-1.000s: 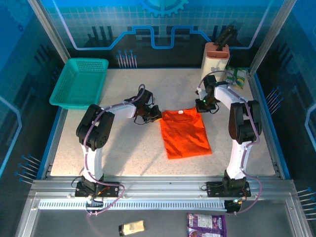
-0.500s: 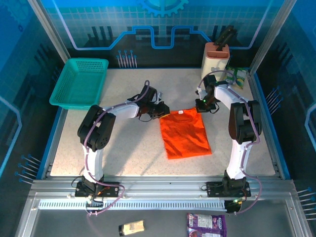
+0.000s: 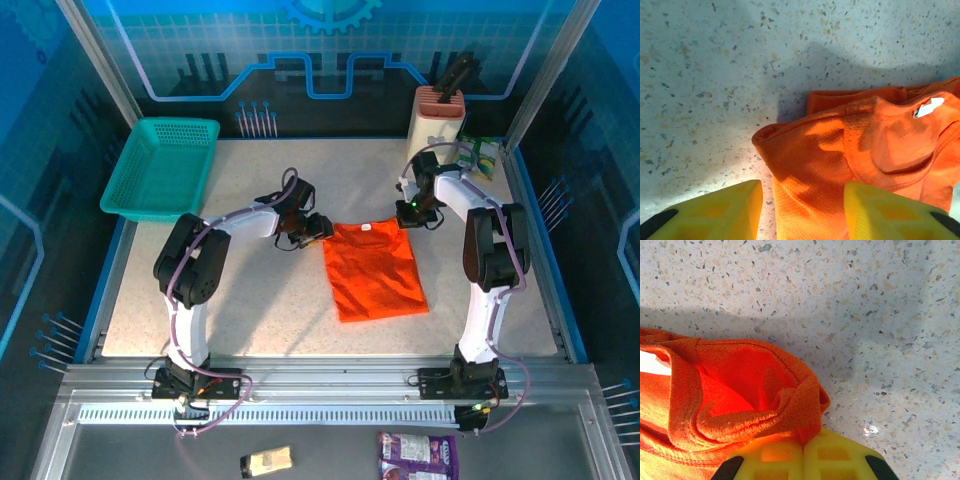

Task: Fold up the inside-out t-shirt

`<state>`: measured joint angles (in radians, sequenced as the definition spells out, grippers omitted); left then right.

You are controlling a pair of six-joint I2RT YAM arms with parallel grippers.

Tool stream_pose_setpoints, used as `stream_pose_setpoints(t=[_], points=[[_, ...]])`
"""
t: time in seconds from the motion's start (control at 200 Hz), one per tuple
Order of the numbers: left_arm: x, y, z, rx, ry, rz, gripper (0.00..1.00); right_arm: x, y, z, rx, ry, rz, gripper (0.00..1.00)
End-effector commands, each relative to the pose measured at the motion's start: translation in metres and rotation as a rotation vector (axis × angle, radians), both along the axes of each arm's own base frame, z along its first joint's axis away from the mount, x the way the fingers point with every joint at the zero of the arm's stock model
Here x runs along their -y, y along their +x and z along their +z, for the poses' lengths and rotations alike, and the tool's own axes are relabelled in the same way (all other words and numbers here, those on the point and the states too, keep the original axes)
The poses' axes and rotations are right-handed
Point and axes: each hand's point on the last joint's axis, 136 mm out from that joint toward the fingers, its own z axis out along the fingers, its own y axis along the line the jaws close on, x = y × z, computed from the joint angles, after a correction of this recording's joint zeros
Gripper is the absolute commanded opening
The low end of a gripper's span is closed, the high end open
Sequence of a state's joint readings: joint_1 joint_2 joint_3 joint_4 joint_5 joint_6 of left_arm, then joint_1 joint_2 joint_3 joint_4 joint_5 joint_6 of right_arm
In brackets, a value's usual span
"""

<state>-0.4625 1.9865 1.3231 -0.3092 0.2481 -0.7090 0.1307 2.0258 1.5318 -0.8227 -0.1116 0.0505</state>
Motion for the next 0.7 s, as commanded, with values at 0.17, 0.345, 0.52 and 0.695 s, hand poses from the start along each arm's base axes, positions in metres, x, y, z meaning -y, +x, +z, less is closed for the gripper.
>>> stream_pose_setpoints(t=[0.17,0.345,0.52,0.695], points=[[0.006,0.008,-0.007,-0.028,-0.015,0.001,0.44,-0.004,-0.006,0.005,-0.016,0.004,0.020,0.00],[0.014,0.014,0.001,-0.004,-0.045,-0.025,0.24,-0.004,-0.007,0.006,-0.016,0.002,0.019,0.00],[0.045,0.016,0.039,0.109,-0.183,-0.119,0.01,-0.003,-0.006,0.007,-0.014,-0.002,0.018,0.00],[0.076,0.010,0.070,0.166,-0.301,-0.209,0.00,-0.002,-0.007,0.005,-0.019,-0.007,0.016,0.00]])
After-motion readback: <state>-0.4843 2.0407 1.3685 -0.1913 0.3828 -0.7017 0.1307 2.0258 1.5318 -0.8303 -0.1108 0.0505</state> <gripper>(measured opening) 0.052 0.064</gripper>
